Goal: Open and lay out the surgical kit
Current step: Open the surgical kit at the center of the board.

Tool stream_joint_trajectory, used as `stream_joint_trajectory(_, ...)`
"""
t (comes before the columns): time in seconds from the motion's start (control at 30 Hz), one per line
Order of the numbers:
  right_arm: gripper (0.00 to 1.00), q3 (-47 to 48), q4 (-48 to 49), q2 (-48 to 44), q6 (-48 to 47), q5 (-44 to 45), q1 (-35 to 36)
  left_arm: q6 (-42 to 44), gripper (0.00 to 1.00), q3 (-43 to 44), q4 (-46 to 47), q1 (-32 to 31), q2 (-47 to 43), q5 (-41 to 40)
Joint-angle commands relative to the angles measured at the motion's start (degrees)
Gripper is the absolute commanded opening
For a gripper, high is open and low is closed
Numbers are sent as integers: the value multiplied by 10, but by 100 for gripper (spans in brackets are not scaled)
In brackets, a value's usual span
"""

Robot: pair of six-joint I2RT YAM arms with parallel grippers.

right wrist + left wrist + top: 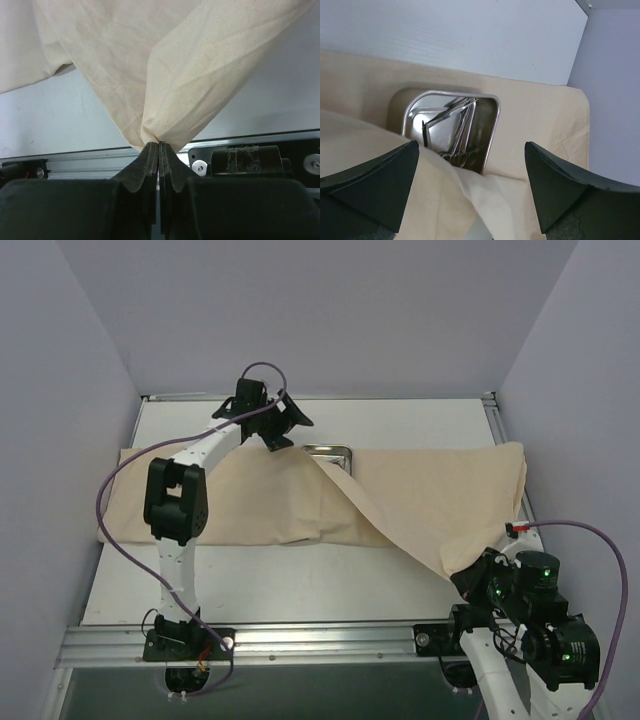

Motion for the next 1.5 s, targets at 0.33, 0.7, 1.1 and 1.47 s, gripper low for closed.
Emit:
stream_joint_trajectory(0.33, 0, 54, -8, 27, 47, 44, 23, 22, 85, 91, -111, -30, 45, -43)
stream_joint_trajectory(0.7, 0, 67, -8, 37, 84, 55, 46, 139, 89, 30, -89, -37, -56, -89)
stream_joint_trajectory(1.1, 0, 100, -1, 90, 80, 51, 49, 61, 96, 76, -196, -33, -32, -87)
stream_joint_trajectory(1.47, 0, 105, -5, 82, 93, 67, 50, 15, 91, 152, -218, -23, 80, -42)
